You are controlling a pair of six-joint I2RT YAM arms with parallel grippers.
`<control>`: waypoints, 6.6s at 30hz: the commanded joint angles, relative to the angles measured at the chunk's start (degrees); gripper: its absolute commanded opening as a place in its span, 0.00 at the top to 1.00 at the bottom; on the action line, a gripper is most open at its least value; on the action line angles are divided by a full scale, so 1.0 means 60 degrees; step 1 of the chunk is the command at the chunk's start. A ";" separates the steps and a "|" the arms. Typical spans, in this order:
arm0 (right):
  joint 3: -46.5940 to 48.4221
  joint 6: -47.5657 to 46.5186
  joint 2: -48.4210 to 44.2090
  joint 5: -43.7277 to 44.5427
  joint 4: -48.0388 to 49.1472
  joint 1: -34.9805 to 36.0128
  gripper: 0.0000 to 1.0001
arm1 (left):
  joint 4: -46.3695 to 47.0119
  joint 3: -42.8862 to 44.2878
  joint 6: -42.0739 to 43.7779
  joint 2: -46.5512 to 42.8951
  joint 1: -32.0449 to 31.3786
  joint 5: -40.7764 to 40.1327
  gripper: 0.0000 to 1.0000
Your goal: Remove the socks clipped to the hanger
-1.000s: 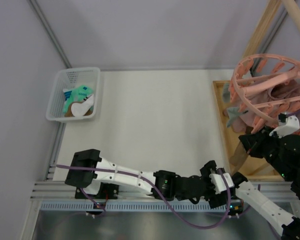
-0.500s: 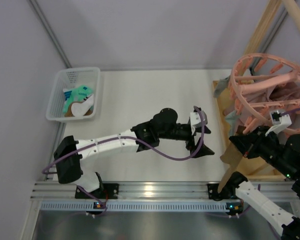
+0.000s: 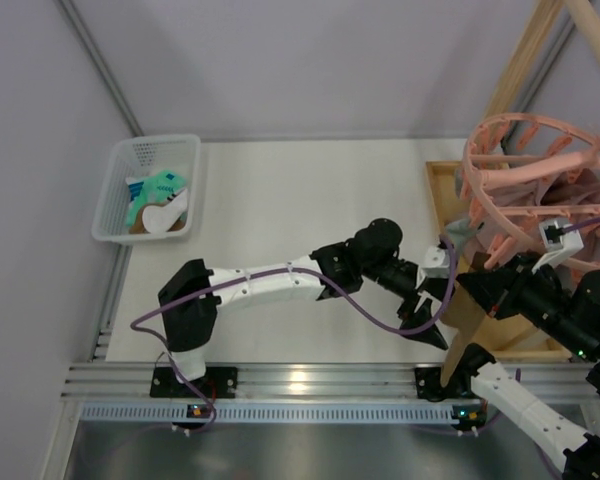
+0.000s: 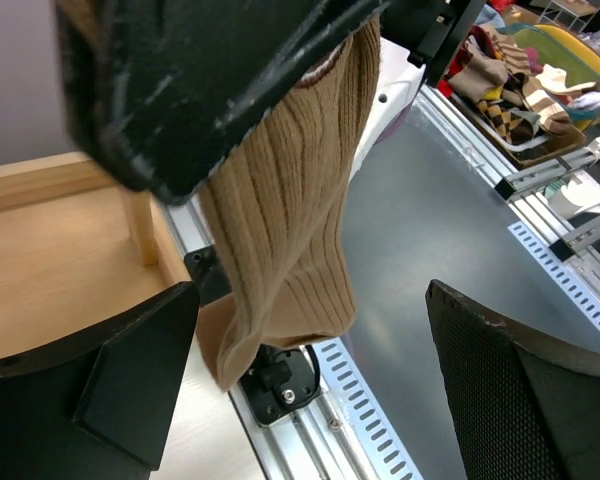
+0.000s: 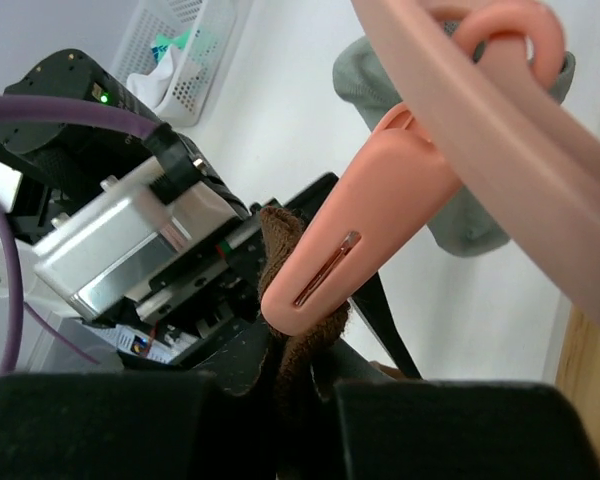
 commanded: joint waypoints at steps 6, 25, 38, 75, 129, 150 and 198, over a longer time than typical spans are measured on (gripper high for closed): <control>0.0401 0.0294 -0.0024 0.0960 -0.0023 -0.0004 0.89 | 0.0749 0.1295 -0.1506 0.0876 -0.0480 -0.1214 0.14; 0.2494 0.2655 0.1499 0.4670 -0.3057 -0.0018 0.01 | 0.0267 0.0547 0.0157 0.0846 -0.2193 -1.4457 1.00; 0.2658 0.1865 0.2525 0.5241 -0.2735 -0.0018 0.12 | 0.0281 0.3828 0.4522 0.3731 -0.3248 -1.9909 1.00; 0.2351 0.1525 0.4078 0.7378 -0.2412 -0.0018 0.40 | 0.0296 0.4342 0.5594 0.4363 -0.3234 -2.0393 1.00; 0.0856 0.1175 0.3008 0.7483 -0.0963 -0.0018 1.00 | -0.5989 0.0051 -0.2036 -0.2038 1.0945 -1.6420 1.00; 0.0783 0.0911 0.2994 0.7161 -0.0830 -0.0004 1.00 | -0.4143 -0.1721 -0.3677 -0.1278 1.3201 -1.5035 1.00; 0.1281 0.1116 0.2159 0.6662 -0.2105 -0.0018 0.98 | 0.5745 -0.1959 -0.2024 -0.0050 0.0752 -0.7240 0.02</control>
